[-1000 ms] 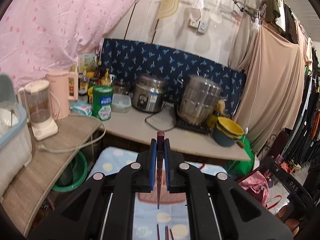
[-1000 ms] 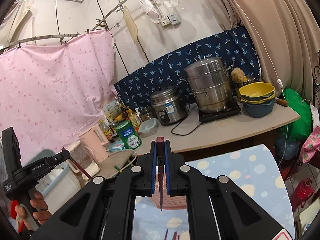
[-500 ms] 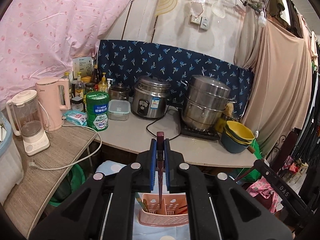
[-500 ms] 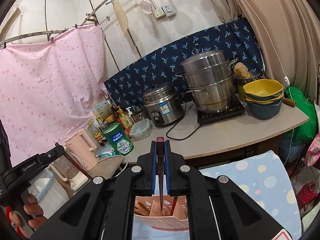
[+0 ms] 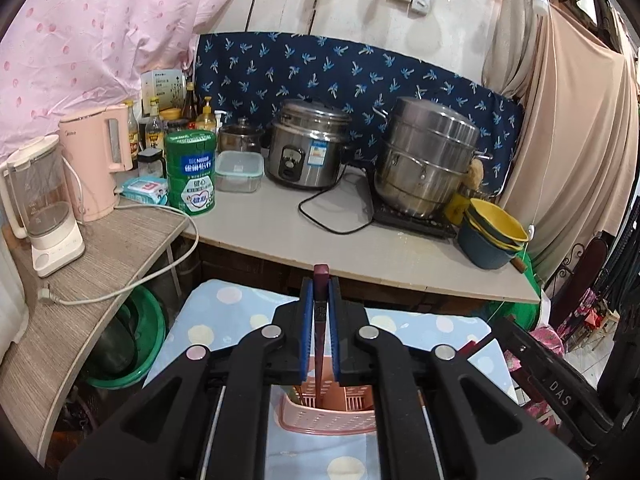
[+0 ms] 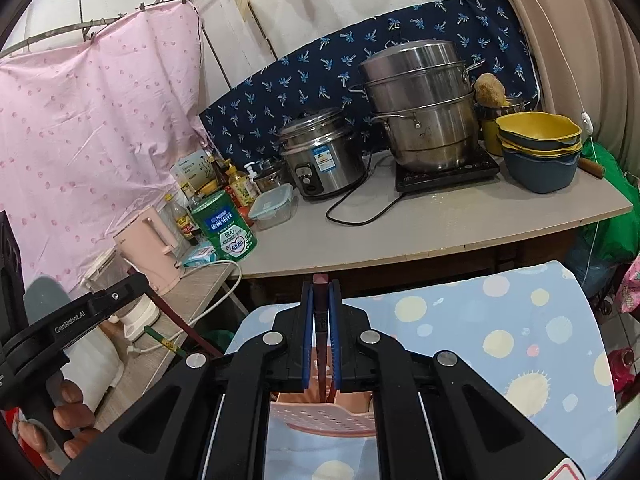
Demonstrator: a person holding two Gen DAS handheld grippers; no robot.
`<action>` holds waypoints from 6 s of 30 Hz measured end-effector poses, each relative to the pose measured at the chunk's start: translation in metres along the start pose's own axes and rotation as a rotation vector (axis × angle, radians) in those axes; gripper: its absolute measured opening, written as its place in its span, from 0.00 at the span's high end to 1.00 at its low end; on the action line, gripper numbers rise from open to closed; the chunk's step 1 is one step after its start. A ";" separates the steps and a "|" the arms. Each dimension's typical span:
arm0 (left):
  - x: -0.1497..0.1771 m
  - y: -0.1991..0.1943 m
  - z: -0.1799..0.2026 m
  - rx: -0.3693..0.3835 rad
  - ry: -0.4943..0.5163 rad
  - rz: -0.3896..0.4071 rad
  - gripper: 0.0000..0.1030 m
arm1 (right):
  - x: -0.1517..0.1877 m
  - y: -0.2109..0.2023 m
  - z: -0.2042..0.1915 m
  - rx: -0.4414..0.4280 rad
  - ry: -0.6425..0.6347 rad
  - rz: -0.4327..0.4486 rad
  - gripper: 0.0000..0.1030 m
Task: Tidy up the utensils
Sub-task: 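Lift both dark red chopsticks and lower them upright into the pink caddy, then open both tools to release the chopsticks in the caddy, then grasp a dark red chopstick with the right tool while the left tool grasps another, then lift both chopsticks and lower them upright into the pink caddy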
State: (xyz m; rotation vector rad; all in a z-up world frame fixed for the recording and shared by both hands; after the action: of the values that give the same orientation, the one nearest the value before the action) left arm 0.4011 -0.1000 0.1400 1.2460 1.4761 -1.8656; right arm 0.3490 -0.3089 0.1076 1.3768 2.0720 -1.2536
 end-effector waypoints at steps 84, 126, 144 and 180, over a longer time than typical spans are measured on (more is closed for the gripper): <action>0.370 -0.124 0.057 0.048 0.088 -0.459 0.47 | 0.363 -0.140 0.083 0.243 -0.208 -0.371 0.87; 0.376 -0.110 0.093 0.113 0.132 -0.492 0.90 | 0.357 -0.146 0.098 0.256 -0.165 -0.341 0.93; 0.331 -0.149 0.085 0.142 0.099 -0.373 0.93 | 0.321 -0.177 0.076 0.194 -0.148 -0.252 0.93; 0.062 -0.157 0.024 0.031 0.054 0.030 0.93 | 0.063 -0.186 -0.008 -0.032 -0.064 0.120 0.93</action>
State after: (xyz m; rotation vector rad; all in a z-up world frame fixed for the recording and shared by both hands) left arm 0.2382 -0.0605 0.1691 1.3352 1.4535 -1.8558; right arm 0.1594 -0.2923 0.1573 1.4062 1.9278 -1.1946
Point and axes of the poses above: each gripper's, at about its wrist camera, not at the fingertips, and y roughly the way its jaws point, z to its right, x to its underside, the point moved 6 cm from there along y, roughly the way its jaws point, and after that the axes turned 13 degrees about y, right-handed, at the moved point
